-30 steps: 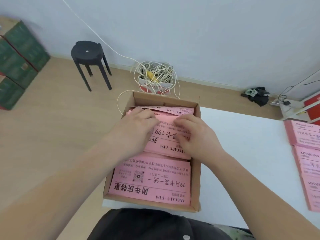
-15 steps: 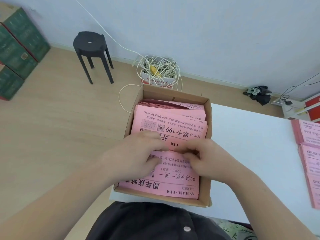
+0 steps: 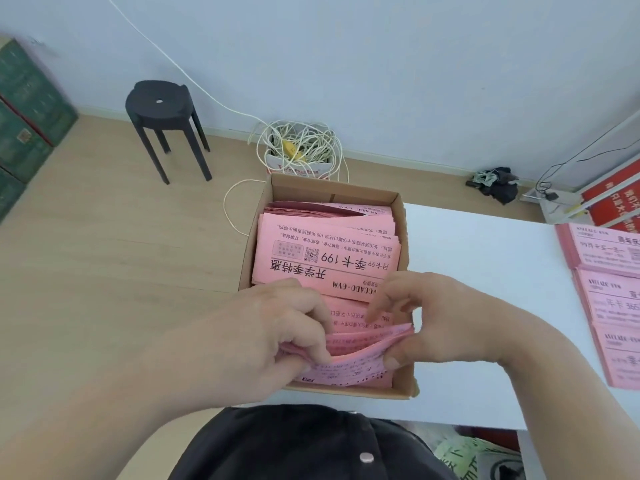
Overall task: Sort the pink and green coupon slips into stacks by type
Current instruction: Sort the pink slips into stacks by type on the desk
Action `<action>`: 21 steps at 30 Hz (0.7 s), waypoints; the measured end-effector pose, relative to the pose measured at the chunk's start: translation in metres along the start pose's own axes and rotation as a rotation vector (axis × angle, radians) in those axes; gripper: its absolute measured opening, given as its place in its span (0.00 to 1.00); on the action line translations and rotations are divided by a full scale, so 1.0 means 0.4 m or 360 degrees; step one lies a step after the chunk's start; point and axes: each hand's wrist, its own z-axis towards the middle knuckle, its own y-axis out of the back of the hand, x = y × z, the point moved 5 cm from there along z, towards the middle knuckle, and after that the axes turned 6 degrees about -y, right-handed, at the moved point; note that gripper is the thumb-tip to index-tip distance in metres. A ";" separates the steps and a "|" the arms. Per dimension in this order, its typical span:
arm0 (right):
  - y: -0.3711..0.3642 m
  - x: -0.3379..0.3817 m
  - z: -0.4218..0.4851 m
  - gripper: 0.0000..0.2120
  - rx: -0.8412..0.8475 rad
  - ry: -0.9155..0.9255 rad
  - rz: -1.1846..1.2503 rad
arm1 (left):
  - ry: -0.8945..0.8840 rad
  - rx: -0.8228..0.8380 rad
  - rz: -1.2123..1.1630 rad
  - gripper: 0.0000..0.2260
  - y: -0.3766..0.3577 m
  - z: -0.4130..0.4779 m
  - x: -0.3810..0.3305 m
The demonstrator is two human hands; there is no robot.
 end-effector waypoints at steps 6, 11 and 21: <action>-0.005 0.002 0.023 0.24 -0.0046 -0.0087 -0.0090 | 0.0112 0.0021 0.0094 0.10 0.010 0.028 0.025; -0.015 -0.007 0.016 0.33 0.0047 -0.0154 -0.0119 | 0.0248 0.0166 -0.0056 0.08 -0.002 0.016 0.025; -0.059 0.023 0.061 0.35 0.0111 -0.0158 -0.0320 | 0.0468 0.0199 0.0237 0.13 -0.011 0.056 0.087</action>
